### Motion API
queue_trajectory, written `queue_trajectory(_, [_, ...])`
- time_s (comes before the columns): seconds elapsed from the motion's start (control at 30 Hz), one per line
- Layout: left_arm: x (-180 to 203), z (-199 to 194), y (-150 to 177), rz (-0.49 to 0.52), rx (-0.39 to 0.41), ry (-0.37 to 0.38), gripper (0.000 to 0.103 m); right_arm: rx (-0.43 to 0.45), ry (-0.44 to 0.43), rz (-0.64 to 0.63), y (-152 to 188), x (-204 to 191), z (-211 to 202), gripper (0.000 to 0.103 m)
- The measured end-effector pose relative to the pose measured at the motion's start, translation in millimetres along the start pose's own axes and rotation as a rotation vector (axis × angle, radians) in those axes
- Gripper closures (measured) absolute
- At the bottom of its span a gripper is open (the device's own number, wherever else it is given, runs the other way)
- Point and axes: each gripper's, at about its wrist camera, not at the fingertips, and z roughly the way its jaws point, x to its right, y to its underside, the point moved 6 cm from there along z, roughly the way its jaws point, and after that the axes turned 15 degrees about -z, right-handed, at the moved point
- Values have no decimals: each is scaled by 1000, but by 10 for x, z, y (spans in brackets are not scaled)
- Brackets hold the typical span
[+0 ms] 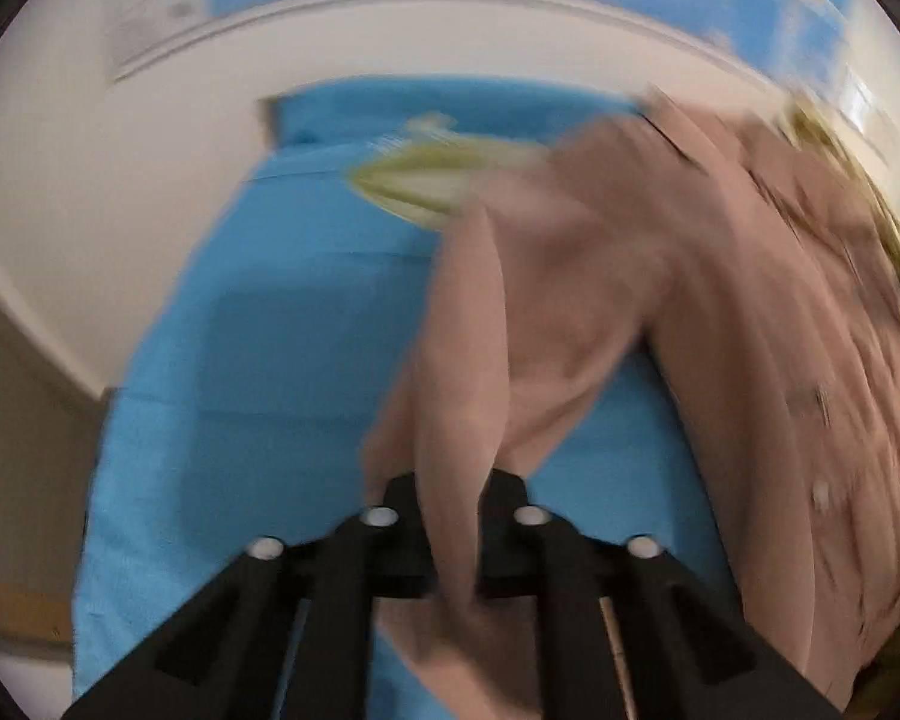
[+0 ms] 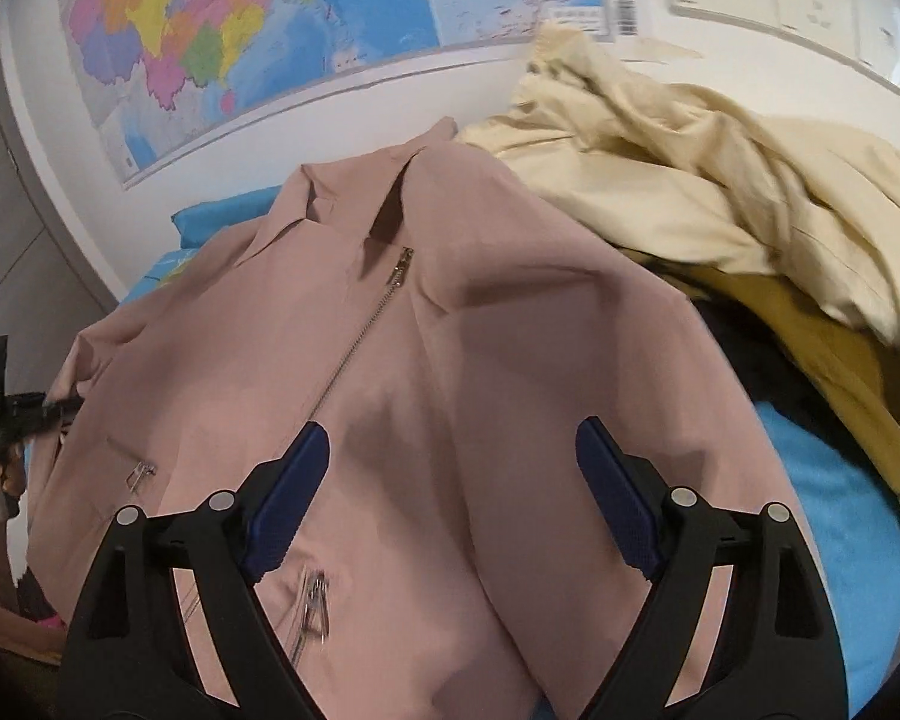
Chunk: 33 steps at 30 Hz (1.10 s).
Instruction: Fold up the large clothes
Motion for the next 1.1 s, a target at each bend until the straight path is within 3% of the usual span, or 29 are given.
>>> queue_trajectory(0.1, [-270, -264, -348, -115, 87, -37, 98, 22, 42, 19, 73, 115, -257, 20])
queue_trajectory(0.13, [-355, -301, -417, -127, 104, -101, 88, 33, 54, 34, 123, 179, -380, 20])
queue_trajectory(0.17, [-449, -284, -453, -105, 115, -245, 78, 36, 67, 42, 156, 218, -441, 20])
queue_trajectory(0.2, [-475, -255, -450, -86, 116, -331, 55, 43, 91, 58, 228, 288, -548, 19])
queue_trajectory(0.23, [-504, -217, -426, -82, 111, -386, 49, 42, 106, 75, 317, 353, -635, 18])
queue_trajectory(0.27, [-500, -184, -384, -92, 94, -381, 49, 37, 126, 96, 424, 423, -715, 18])
queue_trajectory(0.37, [-313, -234, -280, -130, 106, -236, 44, 11, 155, 166, 760, 596, -895, 12])
queue_trajectory(0.43, [-122, -436, -264, -118, 193, -152, 31, -20, 184, 201, 995, 695, -999, 11])
queue_trajectory(0.63, [612, -896, -196, -1, 293, 103, 22, -95, 201, 329, 1714, 848, -1247, 6])
queue_trajectory(0.8, [1354, -851, -142, 116, 262, 255, 20, -60, 84, 369, 1891, 750, -1219, 11])
queue_trajectory(0.83, [1489, -820, -110, 134, 250, 281, 20, -43, 40, 373, 1860, 718, -1183, 22])
queue_trajectory(0.87, [1621, -783, -76, 149, 233, 310, 20, -48, -13, 380, 1828, 682, -1100, 43])
queue_trajectory(0.9, [1733, -747, -32, 165, 216, 331, 20, -59, -29, 374, 1790, 656, -1057, 54])
queue_trajectory(0.93, [1828, -694, 20, 179, 204, 346, 20, -68, -57, 355, 1737, 612, -1022, 83])
queue_trajectory(0.97, [1929, -658, 61, 195, 188, 370, 20, -66, -85, 345, 1683, 579, -1026, 97])
queue_trajectory(1.1, [2198, -598, 212, 258, 143, 437, 20, 73, -205, 293, 1102, 392, -1459, 97])
